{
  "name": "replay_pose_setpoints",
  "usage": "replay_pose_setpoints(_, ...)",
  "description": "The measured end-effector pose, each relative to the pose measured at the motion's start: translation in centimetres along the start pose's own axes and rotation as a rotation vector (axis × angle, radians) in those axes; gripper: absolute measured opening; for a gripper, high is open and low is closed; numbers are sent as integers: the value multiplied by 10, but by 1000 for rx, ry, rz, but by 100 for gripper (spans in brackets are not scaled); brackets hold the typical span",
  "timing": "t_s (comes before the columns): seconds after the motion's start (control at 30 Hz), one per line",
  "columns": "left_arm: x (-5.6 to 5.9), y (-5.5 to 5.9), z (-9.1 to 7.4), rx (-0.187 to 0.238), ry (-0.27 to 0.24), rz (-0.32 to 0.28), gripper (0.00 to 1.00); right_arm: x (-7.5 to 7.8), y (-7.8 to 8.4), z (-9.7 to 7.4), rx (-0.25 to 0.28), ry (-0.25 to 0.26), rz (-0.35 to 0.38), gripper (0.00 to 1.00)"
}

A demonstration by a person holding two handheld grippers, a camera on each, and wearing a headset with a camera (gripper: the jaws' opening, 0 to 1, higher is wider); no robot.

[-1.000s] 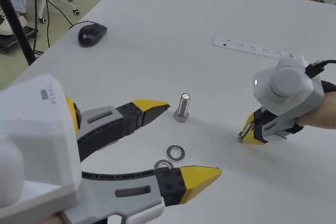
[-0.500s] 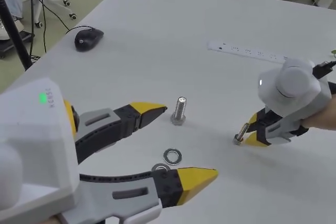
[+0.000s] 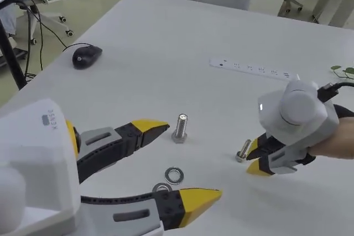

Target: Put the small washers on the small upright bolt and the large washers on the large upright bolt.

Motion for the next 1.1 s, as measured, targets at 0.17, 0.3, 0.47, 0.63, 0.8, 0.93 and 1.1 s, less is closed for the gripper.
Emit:
replay_pose_setpoints(0.17,-1,-1,-5,10,-12,5,61,-4,-22,8,24,-16,-37,15)
replay_pose_setpoints(0.3,-1,-2,-10,18,-27,3,61,-10,-43,18,52,-40,-74,15)
replay_pose_setpoints(0.47,-2,-2,-14,22,-48,0,61,-12,-63,31,78,-74,-116,15)
replay_pose_setpoints(0.63,-4,-1,-17,27,-69,-9,61,-9,-78,42,84,-103,-155,15)
replay_pose_setpoints(0.8,-5,-2,-19,28,-82,-10,61,-6,-89,53,86,-113,-203,16)
replay_pose_setpoints(0.93,-8,-2,-21,34,-88,-15,61,-5,-91,61,76,-125,-237,21)
replay_pose_setpoints(1.1,-9,-2,-22,40,-94,-22,61,-2,-96,70,83,-139,-267,25)
Point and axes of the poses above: the centre of the closed fingertips' face, and the gripper's own axes: z roughly forward along the fingers, x roughly to its right, y roughly out of its underside, the point moved 1 cm from there along -z, roughly backward along the fingers, and after that the axes turned 12 degrees about -z, right-handed, at the moved point
